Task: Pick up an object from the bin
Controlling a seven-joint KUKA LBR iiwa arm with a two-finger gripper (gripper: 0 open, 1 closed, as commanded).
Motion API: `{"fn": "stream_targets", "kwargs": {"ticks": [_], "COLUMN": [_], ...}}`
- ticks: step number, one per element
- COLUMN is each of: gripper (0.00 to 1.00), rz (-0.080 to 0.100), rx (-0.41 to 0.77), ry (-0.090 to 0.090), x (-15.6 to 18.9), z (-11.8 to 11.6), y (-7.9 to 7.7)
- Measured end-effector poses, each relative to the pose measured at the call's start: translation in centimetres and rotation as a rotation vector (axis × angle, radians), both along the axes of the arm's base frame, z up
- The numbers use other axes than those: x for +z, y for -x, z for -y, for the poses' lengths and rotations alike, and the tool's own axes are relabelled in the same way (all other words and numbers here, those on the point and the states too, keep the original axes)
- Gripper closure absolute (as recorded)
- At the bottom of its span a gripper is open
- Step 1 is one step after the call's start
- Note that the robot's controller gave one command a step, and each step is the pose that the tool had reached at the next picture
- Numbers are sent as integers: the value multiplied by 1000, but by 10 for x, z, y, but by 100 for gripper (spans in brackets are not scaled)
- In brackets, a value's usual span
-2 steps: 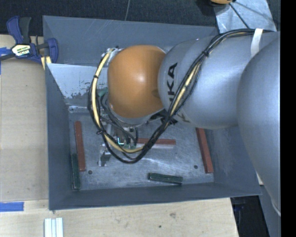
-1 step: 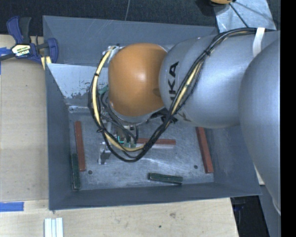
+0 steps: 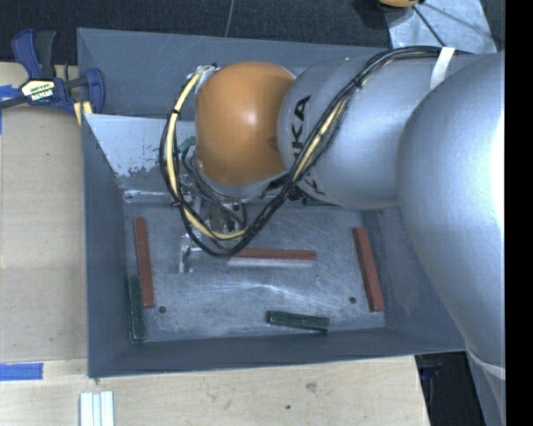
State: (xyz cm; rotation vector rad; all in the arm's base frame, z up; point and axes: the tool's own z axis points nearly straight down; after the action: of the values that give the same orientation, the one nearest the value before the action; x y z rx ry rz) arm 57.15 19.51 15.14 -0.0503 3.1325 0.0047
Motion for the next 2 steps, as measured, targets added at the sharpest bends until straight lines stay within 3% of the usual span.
{"fn": "stream_targets", "kwargs": {"ticks": [1,2], "gripper": [0,100], "rz": [-4,16], "rx": [-1,-22], "ry": [2,-3], "x": [-16,-74], "z": [44,56], "y": [7,-18]}}
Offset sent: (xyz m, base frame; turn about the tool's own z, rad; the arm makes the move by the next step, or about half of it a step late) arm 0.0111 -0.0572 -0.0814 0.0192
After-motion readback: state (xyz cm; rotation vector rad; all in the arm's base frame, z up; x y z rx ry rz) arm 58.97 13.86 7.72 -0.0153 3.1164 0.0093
